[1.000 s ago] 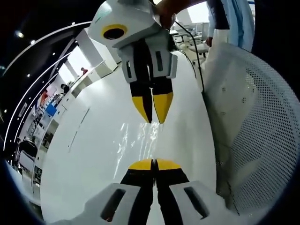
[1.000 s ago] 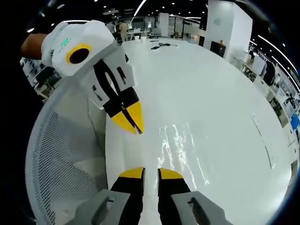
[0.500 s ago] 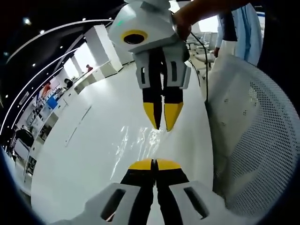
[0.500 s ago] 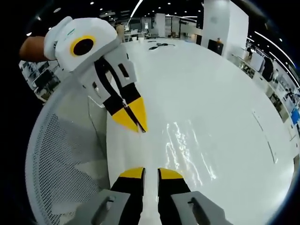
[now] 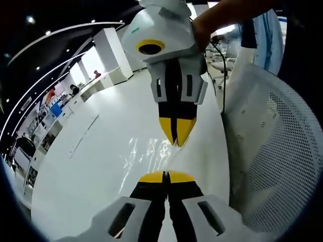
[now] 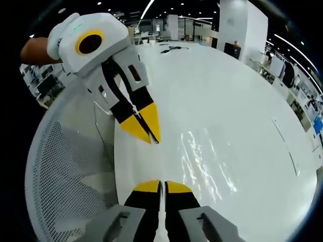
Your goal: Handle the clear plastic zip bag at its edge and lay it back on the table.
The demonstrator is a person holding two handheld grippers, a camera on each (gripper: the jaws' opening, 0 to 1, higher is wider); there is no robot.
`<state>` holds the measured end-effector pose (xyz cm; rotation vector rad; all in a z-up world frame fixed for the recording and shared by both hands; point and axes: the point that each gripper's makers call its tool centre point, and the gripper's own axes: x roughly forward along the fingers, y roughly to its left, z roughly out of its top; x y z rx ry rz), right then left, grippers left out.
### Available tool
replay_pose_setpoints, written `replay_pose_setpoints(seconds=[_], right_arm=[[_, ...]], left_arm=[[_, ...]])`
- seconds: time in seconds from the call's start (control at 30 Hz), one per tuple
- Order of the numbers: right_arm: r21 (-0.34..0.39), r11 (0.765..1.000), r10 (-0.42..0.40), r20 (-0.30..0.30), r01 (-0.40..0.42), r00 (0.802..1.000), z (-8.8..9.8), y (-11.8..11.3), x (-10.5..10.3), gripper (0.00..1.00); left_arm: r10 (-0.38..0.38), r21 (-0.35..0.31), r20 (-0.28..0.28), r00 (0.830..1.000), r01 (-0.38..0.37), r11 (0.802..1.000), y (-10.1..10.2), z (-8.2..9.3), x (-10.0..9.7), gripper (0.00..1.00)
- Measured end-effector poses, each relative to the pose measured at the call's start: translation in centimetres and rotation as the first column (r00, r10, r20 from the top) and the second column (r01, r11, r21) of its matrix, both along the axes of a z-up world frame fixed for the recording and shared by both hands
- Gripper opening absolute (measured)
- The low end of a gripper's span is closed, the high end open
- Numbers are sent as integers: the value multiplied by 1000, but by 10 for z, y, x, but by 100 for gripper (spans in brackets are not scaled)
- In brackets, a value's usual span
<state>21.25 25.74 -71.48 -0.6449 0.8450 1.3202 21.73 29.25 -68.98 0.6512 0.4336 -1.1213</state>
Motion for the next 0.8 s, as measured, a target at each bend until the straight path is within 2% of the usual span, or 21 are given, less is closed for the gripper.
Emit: replay_pose_setpoints(seconds=[0.1, 0.23, 0.33, 0.53, 0.8], right_arm=[[-9, 1000, 8, 25, -7, 1000, 2, 1, 0, 0], [-25, 1000, 2, 20, -1, 1000, 2, 2, -2, 0], [-34, 999, -5, 16, 6, 1000, 0, 0, 1, 0], [-42, 999, -15, 13, 16, 1000, -2, 0, 3, 0], [-53, 998, -24, 5, 24, 1000, -1, 5, 1, 0]], left_arm=[[-6, 2, 20, 1000, 6, 1000, 0, 1, 1, 0], [-7, 7, 16, 1000, 7, 1000, 1, 0, 1, 0], [10, -6, 16, 1000, -10, 1000, 2, 2, 2, 8], [1, -7, 32, 1000, 0, 1000, 2, 7, 3, 15], [-29, -19, 62, 998, 30, 999, -3, 14, -1, 17]])
